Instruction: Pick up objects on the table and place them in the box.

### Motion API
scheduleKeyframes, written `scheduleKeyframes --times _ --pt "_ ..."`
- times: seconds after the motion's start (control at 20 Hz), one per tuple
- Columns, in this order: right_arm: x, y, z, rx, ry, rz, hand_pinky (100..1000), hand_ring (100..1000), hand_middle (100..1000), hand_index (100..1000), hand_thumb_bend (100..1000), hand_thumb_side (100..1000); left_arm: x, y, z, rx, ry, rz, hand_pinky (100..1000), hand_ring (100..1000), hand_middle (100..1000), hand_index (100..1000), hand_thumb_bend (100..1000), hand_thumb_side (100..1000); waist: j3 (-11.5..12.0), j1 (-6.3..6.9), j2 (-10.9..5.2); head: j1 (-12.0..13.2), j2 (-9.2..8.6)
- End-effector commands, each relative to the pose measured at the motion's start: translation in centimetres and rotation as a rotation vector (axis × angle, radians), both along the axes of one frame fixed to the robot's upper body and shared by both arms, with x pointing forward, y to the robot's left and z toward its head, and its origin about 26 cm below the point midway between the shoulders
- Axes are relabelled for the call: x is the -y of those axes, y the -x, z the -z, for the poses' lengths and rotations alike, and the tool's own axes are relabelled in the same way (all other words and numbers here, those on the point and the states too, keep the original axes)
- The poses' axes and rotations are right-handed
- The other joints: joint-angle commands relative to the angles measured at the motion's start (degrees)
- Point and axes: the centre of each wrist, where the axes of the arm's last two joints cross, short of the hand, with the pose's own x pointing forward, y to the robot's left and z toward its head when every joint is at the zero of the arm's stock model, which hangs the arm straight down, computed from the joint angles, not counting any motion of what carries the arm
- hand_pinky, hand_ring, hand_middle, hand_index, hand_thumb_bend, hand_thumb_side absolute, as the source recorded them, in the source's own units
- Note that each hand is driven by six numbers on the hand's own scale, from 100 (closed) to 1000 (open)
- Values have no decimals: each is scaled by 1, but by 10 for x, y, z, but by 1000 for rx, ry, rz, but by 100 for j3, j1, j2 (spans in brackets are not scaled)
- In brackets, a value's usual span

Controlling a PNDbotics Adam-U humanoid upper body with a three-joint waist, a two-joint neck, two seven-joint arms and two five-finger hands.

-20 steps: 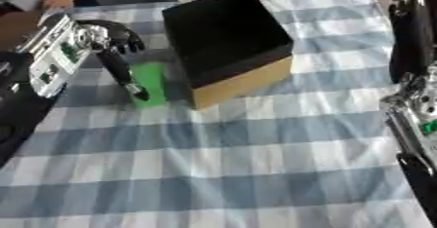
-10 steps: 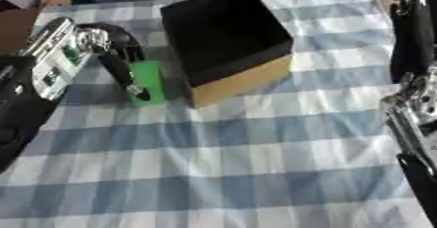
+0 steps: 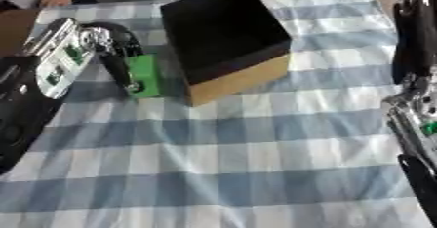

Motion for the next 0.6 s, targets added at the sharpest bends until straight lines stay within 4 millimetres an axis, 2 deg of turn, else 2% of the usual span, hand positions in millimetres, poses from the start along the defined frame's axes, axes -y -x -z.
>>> scheduleKeyframes --times 0.05,0.25,0.55,0.6 --pt "1 2 -8 25 0 -1 866 761 680 814 100 626 -1 6 -28 -60 53 -71 805 723 570 675 138 100 7 -15 -114 5 -34" --pt "1 2 -7 24 1 0 866 761 680 814 100 627 -4 14 -48 -6 65 -75 801 719 568 673 100 100 22 -1 -117 -11 -34" --pt "2 2 -7 23 2 1 866 761 679 814 100 627 -4 17 -55 15 72 -77 799 713 561 670 100 100 27 5 -133 -27 -28" --pt "2 2 -7 21 4 1 866 761 679 814 100 626 -5 20 -67 57 78 -68 800 713 562 671 100 100 30 9 -141 -42 -27"
